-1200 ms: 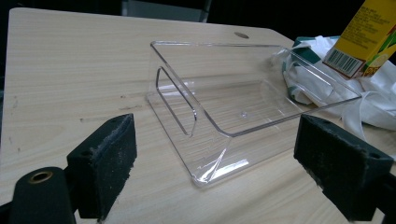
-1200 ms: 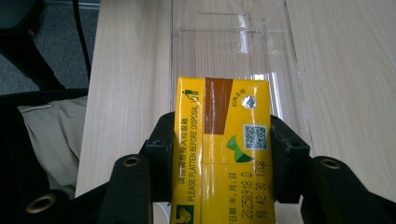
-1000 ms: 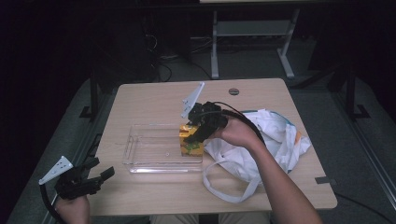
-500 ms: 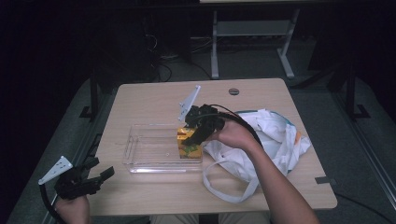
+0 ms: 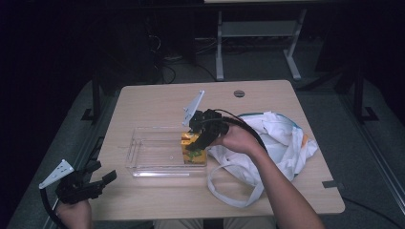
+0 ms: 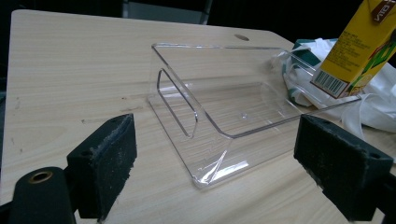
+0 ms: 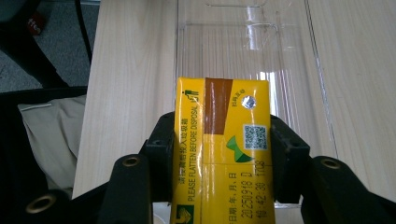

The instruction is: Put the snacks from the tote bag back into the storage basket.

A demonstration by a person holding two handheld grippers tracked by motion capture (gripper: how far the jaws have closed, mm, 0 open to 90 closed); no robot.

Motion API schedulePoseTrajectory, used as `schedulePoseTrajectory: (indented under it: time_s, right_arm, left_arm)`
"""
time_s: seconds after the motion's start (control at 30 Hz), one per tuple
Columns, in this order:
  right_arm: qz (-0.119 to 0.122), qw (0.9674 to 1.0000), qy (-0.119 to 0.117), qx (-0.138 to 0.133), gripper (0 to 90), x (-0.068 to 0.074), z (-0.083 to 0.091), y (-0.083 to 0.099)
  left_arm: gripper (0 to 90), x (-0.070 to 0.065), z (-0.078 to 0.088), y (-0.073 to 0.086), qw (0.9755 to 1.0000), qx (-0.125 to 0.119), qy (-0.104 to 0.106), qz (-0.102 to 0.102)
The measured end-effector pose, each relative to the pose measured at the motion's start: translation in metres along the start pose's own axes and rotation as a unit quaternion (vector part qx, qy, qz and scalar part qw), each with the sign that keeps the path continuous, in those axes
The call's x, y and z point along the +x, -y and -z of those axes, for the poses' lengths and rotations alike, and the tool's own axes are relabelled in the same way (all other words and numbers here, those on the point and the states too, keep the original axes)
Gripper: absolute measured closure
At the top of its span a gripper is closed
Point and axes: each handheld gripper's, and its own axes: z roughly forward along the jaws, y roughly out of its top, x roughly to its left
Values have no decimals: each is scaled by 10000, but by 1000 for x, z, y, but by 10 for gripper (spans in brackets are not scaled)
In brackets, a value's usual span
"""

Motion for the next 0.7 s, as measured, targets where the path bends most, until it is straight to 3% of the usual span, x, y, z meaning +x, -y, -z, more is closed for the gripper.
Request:
schedulePoseTrajectory:
  time_s: [0.7]
  right_arm:
    - [-32, 10000, -38, 47, 520, 1, -10, 6]
  left_arm:
    - [127, 0, 0, 0, 10000, -19, -6, -1]
